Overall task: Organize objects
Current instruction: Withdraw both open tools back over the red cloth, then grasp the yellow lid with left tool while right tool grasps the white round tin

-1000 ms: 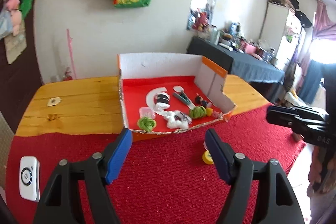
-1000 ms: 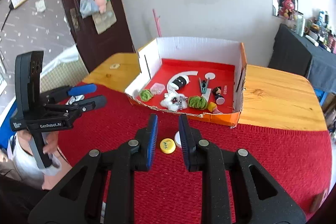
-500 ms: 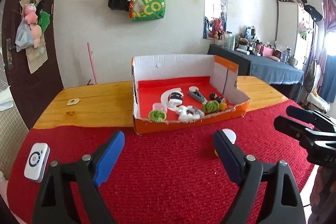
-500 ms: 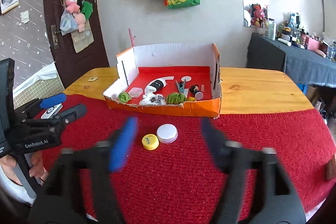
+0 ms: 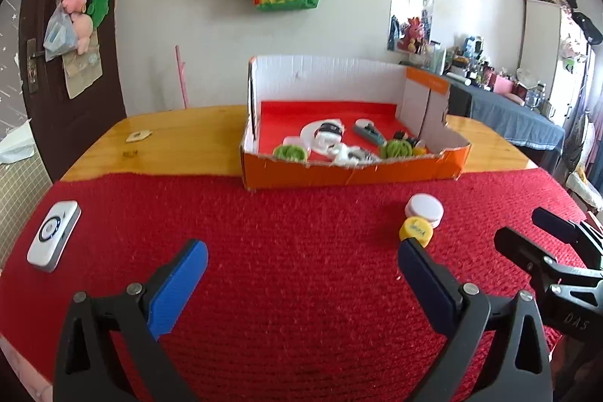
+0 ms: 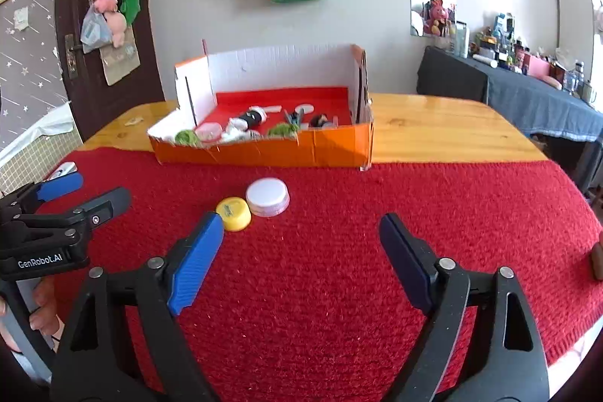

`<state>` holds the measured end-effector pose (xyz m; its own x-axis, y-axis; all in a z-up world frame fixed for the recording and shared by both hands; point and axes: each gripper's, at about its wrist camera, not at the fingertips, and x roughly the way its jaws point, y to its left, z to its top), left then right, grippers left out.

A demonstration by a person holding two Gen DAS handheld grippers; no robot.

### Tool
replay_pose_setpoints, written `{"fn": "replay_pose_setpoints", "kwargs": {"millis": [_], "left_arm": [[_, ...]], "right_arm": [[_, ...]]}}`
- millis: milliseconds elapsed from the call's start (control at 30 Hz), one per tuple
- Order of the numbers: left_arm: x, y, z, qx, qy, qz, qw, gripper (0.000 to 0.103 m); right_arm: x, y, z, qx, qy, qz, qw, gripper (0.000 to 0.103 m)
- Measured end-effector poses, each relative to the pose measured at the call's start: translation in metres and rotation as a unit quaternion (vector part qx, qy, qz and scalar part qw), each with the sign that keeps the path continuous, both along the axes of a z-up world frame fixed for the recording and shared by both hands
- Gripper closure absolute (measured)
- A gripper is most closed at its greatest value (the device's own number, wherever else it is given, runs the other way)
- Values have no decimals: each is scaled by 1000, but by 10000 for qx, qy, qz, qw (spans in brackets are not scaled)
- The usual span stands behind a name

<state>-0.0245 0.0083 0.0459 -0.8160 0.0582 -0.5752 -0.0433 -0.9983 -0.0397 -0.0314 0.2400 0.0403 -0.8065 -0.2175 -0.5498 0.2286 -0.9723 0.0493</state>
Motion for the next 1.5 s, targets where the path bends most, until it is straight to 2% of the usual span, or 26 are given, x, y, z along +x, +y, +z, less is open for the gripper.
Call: {"fn": "replay_pose_setpoints", "kwargs": {"millis": [567,1100,1233,1400,1500], "left_arm": [[-12,3,-22,87,-528,8,9986,0],[-18,5,-24,116,-755,-45,9971,0],[-24,12,-19,175,-887,-308,9954,0],[-38,38,-15,-92,-1037,-907,9904,0],[-49,53,-17,-246,-1145,-1087,9872,0]], "right_arm": [[-14,10,-20,-29,-522,-195,9984,14],[-17,11,-22,-21,-675,-163,9976,14],[-18,15,-17,-59,-691,-181,9974,14],[-21,30,-7,-71,-580,-353,9977,14],[-23,39,-2,-32,-518,-445,9977,14]]}}
